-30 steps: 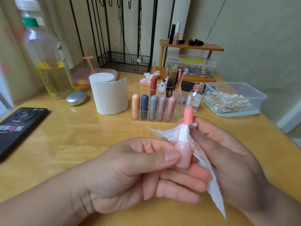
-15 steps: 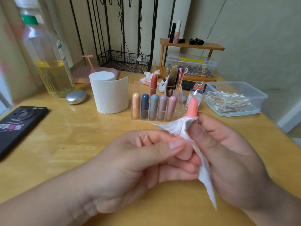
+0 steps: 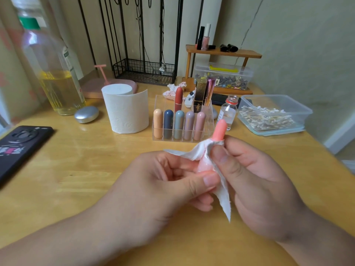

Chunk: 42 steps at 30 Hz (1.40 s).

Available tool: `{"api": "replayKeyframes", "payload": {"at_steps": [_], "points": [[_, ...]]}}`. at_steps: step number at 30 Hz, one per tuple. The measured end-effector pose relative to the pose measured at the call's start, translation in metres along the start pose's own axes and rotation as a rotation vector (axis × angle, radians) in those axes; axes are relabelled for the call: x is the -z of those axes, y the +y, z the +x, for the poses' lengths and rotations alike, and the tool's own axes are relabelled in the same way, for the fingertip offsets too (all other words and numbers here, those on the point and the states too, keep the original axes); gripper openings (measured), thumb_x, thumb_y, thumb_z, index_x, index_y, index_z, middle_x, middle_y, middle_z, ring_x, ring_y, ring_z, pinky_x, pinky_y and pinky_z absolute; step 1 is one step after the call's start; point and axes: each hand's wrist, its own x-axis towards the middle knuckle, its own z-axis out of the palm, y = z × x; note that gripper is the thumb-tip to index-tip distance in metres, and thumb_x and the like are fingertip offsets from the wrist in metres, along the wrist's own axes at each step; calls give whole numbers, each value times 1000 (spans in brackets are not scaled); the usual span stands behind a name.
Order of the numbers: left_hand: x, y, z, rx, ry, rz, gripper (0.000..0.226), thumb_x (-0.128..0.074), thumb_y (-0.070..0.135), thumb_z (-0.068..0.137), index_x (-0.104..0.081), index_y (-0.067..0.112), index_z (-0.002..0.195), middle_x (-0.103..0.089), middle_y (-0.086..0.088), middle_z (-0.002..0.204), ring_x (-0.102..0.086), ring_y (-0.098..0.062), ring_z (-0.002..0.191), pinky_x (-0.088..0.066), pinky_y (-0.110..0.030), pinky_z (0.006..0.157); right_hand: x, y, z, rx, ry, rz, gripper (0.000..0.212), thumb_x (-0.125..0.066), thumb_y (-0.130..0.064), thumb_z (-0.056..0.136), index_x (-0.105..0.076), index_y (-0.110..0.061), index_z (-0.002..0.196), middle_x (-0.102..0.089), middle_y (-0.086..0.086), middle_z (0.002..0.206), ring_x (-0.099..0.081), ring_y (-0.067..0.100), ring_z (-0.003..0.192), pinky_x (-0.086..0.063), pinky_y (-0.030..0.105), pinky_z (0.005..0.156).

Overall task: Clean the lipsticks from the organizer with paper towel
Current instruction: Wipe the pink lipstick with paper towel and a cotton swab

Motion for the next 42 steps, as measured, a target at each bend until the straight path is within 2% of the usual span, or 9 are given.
{"api": "replayKeyframes", "payload": {"at_steps": [7, 13, 18, 20, 22, 25, 31, 34, 42], "points": [[10, 0, 2, 197, -430, -466, 51, -60, 24, 97, -48, -24, 107, -65, -27, 104, -65, -30, 93, -56, -42, 80, -3, -4, -5, -5, -23, 68, 26, -54, -30, 98, -64, -10, 85, -56, 6, 66, -49, 24, 53, -47, 26, 49], [4, 4, 1, 85, -180, -153, 24, -75, 28, 82, -75, 4, 84, -69, -20, 78, -65, -24, 59, -56, -34, 63, 3, -4, -2, -21, -52, 44, 28, -51, -26, 98, -56, 1, 91, -46, 18, 61, -54, 39, 52, -46, 46, 55], [4, 1, -1, 22, -19, -27, 20, -84, 26, 67, -75, 10, 72, -68, -15, 68, -63, -25, 51, -58, -41, 62, 1, -5, -1, 8, -71, 31, 21, -48, -18, 97, -62, -4, 90, -59, 13, 67, -55, 34, 55, -46, 43, 55], [7, 2, 1, 72, -134, -120, 24, -85, 31, 73, -74, 10, 77, -70, -15, 73, -65, -23, 58, -58, -38, 66, 1, -5, -2, -4, -69, 32, 22, -52, -23, 97, -65, -7, 88, -60, 11, 66, -55, 32, 53, -48, 41, 53], [12, 6, 2, 167, -384, -316, 25, -71, 33, 88, -72, 8, 90, -71, -16, 89, -68, -24, 76, -57, -38, 75, 0, -6, -4, -7, -59, 34, 24, -59, -28, 96, -66, -7, 86, -60, 9, 66, -55, 24, 48, -49, 34, 49], [13, 7, 3, 215, -553, -447, 24, -57, 26, 98, -71, 7, 102, -70, -15, 100, -67, -22, 90, -56, -38, 81, 0, -6, -5, -48, -47, 105, 32, -57, -23, 96, -58, 8, 87, -56, 13, 61, -54, 17, 43, -48, 27, 45], [4, 4, 0, 37, -183, -119, 14, -75, 24, 81, -76, 11, 79, -71, -17, 75, -65, -23, 55, -55, -30, 59, 5, -9, -2, -33, -77, 78, 23, -59, -18, 96, -59, 5, 94, -50, 25, 61, -61, 36, 54, -51, 44, 57], [2, 4, -2, -60, -22, 40, 13, -80, 25, 68, -74, 15, 70, -68, -14, 62, -61, -23, 45, -54, -31, 52, 4, -9, -1, -24, -10, 33, 21, -60, -12, 89, -60, 8, 94, -59, 36, 71, -62, 43, 56, -53, 50, 60], [4, 2, -1, -30, -115, -46, 8, -80, 13, 70, -72, 12, 72, -65, -15, 64, -61, -22, 44, -55, -31, 50, 19, -14, -1, -53, -31, -64, 32, -84, -19, 75, -69, 2, 93, -70, 26, 84, -68, 35, 72, -55, 43, 70]]}}
